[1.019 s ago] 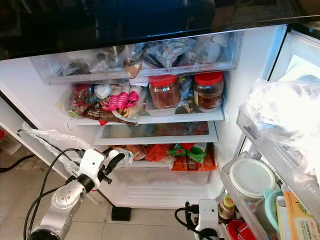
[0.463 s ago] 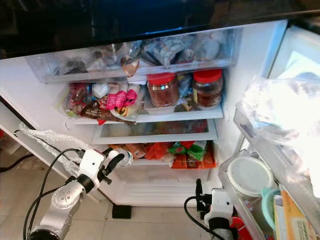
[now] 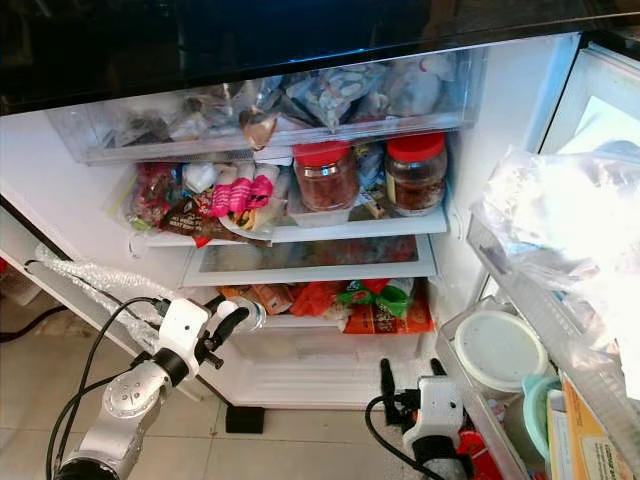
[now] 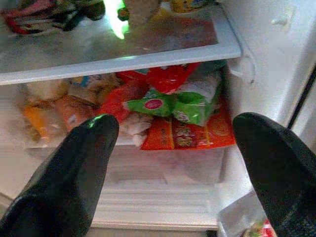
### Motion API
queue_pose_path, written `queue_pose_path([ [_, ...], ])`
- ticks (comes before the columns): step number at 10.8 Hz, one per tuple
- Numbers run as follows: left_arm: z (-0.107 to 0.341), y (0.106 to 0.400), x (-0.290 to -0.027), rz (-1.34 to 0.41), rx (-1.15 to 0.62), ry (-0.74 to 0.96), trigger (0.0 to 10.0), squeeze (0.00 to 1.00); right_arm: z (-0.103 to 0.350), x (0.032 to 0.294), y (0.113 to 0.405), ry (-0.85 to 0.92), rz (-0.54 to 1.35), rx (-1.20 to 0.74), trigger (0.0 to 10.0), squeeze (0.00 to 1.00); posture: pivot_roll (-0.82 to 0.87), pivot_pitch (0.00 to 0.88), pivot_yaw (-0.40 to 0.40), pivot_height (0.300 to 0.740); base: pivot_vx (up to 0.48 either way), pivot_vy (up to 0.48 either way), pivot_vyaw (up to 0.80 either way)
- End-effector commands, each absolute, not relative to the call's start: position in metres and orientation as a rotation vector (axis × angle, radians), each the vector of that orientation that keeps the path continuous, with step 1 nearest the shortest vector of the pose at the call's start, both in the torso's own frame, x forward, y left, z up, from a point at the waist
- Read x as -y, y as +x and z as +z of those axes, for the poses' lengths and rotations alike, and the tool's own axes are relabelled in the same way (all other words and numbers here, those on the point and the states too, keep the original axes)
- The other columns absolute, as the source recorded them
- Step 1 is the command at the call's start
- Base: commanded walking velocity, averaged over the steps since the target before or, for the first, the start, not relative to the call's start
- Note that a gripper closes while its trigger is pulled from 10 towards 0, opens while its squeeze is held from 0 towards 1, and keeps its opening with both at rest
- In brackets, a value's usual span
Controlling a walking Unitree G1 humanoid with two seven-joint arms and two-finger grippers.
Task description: Restocking fridge
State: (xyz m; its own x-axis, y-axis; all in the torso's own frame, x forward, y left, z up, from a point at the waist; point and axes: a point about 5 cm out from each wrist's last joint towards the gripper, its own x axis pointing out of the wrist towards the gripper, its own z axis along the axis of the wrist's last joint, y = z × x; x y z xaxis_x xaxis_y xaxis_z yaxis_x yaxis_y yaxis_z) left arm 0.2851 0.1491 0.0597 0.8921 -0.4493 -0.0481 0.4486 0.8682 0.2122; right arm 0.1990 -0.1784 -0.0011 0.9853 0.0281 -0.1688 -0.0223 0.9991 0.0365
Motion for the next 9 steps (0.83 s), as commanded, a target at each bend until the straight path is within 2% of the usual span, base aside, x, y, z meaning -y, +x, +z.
queue_pose_path([
  [1, 0.062, 0.285, -0.157, -0.460, 0.003, 0.244, 10.0, 0.00, 0.032, 0.175, 0.215, 0.038, 0.055, 0.003, 10.0, 0.00, -0.17, 0.065, 0.145, 0.740, 0.000, 0.000, 0.00],
  [7, 0.062, 0.285, -0.157, -0.461, 0.003, 0.244, 10.0, 0.00, 0.037, 0.176, 0.213, 0.058, 0.070, -0.023, 10.0, 0.00, -0.17, 0.065, 0.145, 0.740, 0.000, 0.000, 0.00],
  [8, 0.062, 0.286, -0.155, -0.464, 0.001, 0.247, 10.0, 0.00, -0.025, 0.187, 0.181, 0.017, 0.016, -0.337, 10.0, 0.00, -0.17, 0.061, 0.144, 0.740, 0.000, 0.000, 0.00],
  [9, 0.061, 0.286, -0.155, -0.464, -0.001, 0.246, 10.0, 0.00, -0.028, 0.186, 0.178, 0.018, 0.017, -0.359, 10.0, 0.00, -0.18, 0.063, 0.146, 0.740, 0.000, 0.000, 0.00],
])
